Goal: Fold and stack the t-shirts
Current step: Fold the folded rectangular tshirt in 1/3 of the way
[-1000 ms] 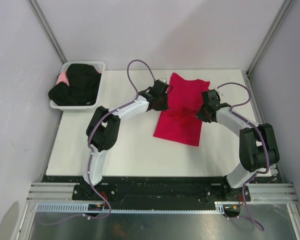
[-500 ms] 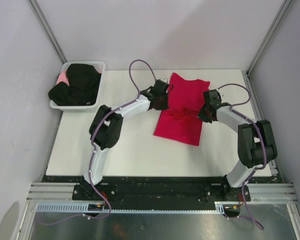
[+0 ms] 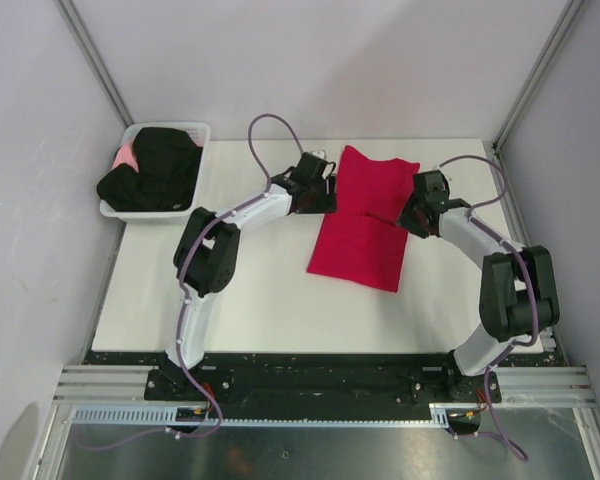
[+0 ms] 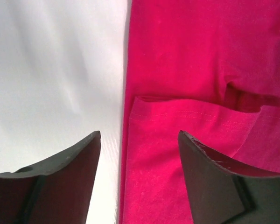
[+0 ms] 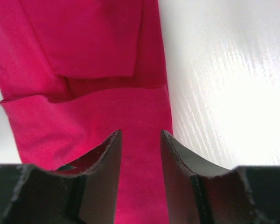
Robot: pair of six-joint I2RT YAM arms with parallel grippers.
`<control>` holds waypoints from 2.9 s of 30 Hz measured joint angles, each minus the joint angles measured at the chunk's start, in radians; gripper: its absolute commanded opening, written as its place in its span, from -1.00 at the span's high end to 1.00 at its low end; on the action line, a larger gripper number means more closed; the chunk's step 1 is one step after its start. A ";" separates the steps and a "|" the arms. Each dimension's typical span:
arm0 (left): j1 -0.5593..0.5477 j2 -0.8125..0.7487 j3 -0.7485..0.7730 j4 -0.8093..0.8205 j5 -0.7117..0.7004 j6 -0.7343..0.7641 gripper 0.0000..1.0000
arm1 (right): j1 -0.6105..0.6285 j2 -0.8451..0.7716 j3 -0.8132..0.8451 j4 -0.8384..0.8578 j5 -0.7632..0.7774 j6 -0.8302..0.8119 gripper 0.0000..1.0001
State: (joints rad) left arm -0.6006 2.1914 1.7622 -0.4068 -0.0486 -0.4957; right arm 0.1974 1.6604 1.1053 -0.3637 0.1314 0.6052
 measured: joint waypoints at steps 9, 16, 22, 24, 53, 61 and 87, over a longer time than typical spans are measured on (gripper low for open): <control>0.002 -0.124 -0.072 0.008 0.034 -0.004 0.72 | 0.137 -0.089 0.031 -0.026 0.036 -0.035 0.39; -0.023 -0.187 -0.240 0.054 0.115 -0.055 0.92 | 0.195 0.071 0.075 0.003 0.025 -0.048 0.42; -0.031 -0.259 -0.463 0.083 0.151 -0.100 0.94 | 0.193 0.272 0.199 0.004 0.037 -0.065 0.29; -0.031 -0.287 -0.530 0.093 0.158 -0.111 0.94 | 0.196 0.321 0.242 -0.008 0.047 -0.069 0.19; -0.016 -0.417 -0.660 0.137 0.160 -0.130 0.76 | 0.247 0.485 0.557 -0.211 0.178 -0.086 0.01; 0.002 -0.435 -0.661 0.137 0.174 -0.125 0.63 | 0.250 0.540 0.650 -0.246 0.158 -0.115 -0.24; 0.014 -0.441 -0.661 0.131 0.202 -0.106 0.36 | 0.203 -0.308 -0.263 -0.203 -0.023 0.032 0.12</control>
State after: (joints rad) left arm -0.5865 1.7500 1.1015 -0.2756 0.1535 -0.6022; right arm 0.4007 1.3525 0.8421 -0.5671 0.1085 0.6376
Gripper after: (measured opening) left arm 0.320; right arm 0.483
